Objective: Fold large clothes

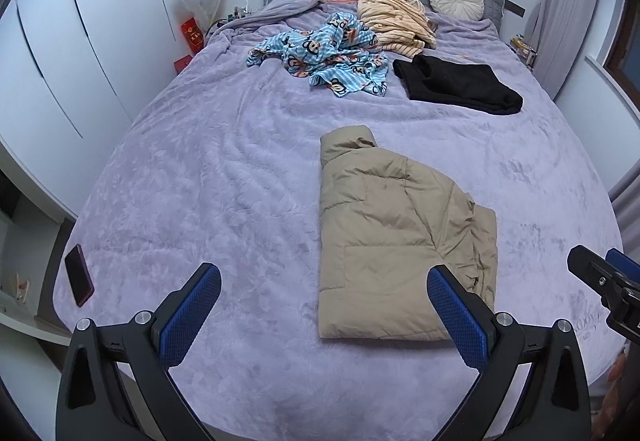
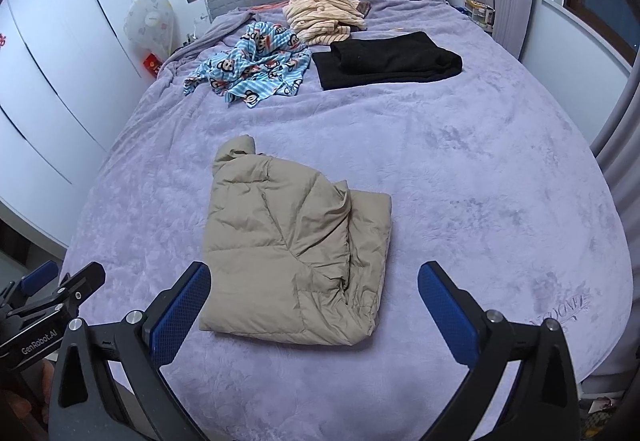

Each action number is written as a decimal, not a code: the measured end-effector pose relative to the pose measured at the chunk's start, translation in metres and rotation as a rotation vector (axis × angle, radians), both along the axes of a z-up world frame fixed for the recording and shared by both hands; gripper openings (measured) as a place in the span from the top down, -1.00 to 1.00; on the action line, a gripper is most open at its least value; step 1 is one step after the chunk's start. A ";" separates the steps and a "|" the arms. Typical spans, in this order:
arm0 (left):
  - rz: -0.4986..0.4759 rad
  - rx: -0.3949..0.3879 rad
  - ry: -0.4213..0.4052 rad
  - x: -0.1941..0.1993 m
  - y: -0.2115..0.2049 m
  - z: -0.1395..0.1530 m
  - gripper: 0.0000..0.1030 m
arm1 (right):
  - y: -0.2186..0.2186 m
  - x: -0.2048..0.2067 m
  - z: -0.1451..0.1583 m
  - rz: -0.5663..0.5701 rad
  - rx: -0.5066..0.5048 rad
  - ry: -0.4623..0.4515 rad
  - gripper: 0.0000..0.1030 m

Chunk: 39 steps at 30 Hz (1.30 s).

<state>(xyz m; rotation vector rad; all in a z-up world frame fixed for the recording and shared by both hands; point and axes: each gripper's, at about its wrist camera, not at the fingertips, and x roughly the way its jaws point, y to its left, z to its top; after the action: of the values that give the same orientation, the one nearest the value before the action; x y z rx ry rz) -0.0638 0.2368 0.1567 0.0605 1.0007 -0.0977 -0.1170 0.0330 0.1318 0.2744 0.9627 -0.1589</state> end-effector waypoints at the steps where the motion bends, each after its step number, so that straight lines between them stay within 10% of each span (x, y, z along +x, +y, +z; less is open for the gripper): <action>1: 0.000 0.000 0.000 0.000 0.000 0.000 -1.00 | 0.001 0.000 0.000 -0.002 0.001 0.000 -1.00; 39: 0.001 0.009 0.002 0.010 0.006 -0.001 -1.00 | -0.006 0.000 0.002 -0.005 0.002 -0.003 -1.00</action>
<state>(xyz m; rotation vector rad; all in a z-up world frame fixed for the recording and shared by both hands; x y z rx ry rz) -0.0543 0.2426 0.1558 0.0679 1.0028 -0.0920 -0.1173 0.0272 0.1339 0.2789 0.9591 -0.1615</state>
